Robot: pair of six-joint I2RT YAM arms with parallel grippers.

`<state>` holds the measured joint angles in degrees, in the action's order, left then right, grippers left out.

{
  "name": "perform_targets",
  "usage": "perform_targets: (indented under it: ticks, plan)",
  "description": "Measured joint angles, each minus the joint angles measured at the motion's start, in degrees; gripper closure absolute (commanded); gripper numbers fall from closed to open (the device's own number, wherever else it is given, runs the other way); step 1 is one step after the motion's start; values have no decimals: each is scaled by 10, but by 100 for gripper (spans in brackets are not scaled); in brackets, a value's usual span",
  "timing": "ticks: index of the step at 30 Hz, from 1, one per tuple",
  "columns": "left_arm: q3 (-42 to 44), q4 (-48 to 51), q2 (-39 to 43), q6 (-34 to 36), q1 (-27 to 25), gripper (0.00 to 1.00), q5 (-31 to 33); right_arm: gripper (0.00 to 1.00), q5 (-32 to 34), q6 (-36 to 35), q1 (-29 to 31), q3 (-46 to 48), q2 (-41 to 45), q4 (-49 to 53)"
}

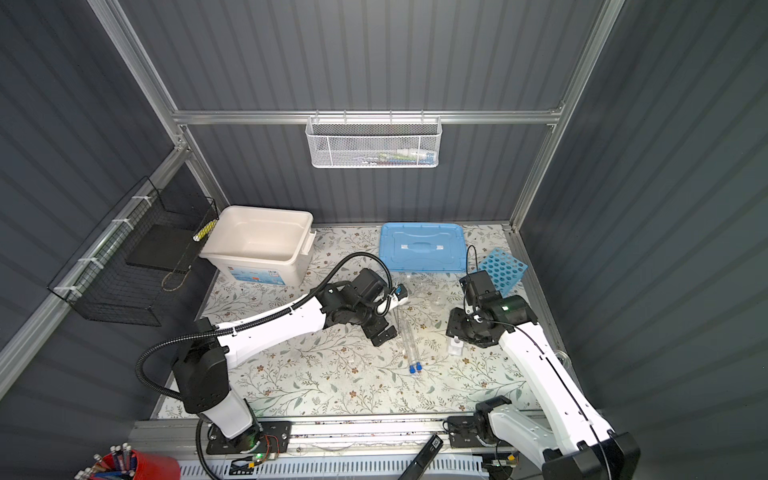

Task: Organize the chemistry lab equipment
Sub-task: 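Open the right gripper and move it toward the blue test-tube rack, then grasp the edge of the blue test-tube rack with the right gripper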

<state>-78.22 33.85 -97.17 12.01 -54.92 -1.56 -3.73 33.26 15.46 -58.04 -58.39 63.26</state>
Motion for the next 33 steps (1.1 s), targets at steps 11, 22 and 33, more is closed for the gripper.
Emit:
perform_targets:
  ticks: [11,22,33]
  plan:
    - [16,-27,-4,100,0,0,24,34,-66,-5,-198,-43,-86,-69]
    - [22,-63,4,118,0,0,46,26,-66,-2,-336,-179,-299,-127]
    - [54,-93,63,93,0,0,52,23,-49,8,-345,-292,-427,-138]
